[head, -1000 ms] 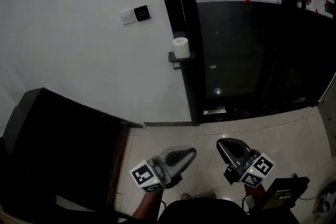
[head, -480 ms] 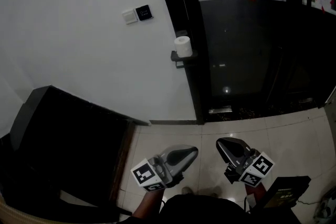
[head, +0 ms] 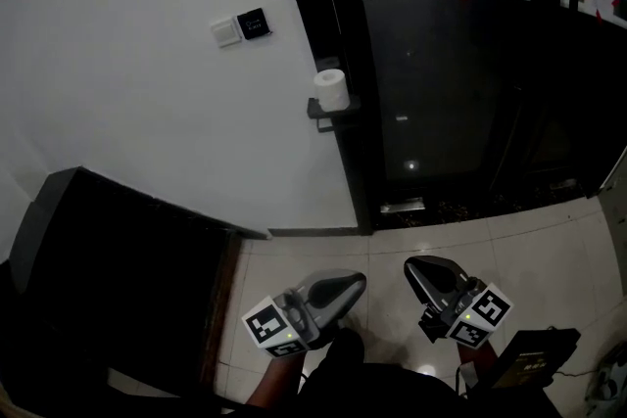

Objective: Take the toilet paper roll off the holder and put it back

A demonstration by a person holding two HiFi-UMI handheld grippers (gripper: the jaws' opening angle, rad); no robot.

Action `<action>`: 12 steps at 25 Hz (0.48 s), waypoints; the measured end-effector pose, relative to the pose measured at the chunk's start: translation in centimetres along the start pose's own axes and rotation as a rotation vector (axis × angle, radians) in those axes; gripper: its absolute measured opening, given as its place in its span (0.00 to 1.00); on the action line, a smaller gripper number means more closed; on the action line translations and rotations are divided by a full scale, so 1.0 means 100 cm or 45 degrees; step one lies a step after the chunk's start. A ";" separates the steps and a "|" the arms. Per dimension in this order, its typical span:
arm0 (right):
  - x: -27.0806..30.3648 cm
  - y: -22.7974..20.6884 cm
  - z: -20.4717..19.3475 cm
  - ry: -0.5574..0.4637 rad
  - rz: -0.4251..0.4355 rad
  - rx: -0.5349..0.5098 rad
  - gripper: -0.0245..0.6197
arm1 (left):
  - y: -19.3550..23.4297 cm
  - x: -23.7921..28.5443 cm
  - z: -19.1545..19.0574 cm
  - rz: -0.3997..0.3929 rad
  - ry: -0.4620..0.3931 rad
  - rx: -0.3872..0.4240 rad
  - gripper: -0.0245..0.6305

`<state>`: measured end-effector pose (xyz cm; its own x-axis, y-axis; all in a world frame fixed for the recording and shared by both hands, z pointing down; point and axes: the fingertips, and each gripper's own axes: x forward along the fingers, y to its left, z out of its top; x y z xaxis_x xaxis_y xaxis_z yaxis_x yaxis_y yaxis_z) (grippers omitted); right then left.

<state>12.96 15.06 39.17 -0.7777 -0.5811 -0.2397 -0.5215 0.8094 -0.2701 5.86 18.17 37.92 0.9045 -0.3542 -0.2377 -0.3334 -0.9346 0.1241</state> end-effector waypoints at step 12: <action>0.133 -0.086 0.001 -0.004 -0.112 -0.031 0.04 | 0.159 -0.003 0.027 -0.092 -0.131 -0.052 0.03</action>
<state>7.15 0.39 38.19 -0.7272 -0.6505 -0.2191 -0.5963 0.7568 -0.2678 -0.40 3.27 37.36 0.8928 -0.2895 -0.3450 -0.2553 -0.9564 0.1419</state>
